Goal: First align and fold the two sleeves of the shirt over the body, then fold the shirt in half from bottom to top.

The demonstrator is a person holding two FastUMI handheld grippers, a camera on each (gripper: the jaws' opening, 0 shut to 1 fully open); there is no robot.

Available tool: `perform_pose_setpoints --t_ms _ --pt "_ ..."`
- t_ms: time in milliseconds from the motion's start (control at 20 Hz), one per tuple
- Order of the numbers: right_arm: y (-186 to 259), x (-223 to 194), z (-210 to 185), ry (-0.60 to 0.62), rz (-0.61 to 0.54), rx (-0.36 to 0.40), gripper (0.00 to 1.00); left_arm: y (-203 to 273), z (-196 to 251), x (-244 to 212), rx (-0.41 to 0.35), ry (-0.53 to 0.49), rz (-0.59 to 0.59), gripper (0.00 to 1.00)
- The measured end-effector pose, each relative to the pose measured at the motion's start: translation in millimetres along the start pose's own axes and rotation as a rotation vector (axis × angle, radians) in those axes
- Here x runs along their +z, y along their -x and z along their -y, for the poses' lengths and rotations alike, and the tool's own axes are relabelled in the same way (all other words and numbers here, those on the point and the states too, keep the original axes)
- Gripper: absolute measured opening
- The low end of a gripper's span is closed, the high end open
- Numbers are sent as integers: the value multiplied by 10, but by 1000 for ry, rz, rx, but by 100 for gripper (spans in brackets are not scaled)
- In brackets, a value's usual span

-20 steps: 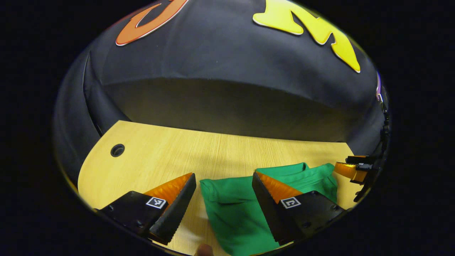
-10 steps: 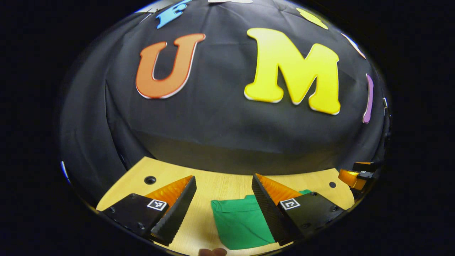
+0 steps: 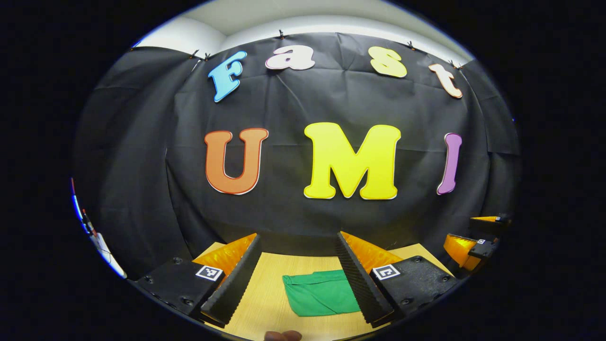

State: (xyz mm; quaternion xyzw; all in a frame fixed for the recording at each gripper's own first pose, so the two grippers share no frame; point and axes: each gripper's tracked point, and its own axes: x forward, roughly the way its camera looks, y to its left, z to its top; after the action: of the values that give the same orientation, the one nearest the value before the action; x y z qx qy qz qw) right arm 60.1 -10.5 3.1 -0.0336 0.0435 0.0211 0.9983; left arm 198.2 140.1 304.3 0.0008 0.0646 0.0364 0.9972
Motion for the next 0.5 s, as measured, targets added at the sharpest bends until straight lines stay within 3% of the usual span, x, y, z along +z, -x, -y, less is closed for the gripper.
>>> perform_pose_setpoints --t_ms 250,500 --pt "571 -18 15 1 51 -32 97 619 168 -213 -18 30 -21 99" --pt "905 -122 -9 -38 69 -32 97 834 142 -129 -9 28 34 100"
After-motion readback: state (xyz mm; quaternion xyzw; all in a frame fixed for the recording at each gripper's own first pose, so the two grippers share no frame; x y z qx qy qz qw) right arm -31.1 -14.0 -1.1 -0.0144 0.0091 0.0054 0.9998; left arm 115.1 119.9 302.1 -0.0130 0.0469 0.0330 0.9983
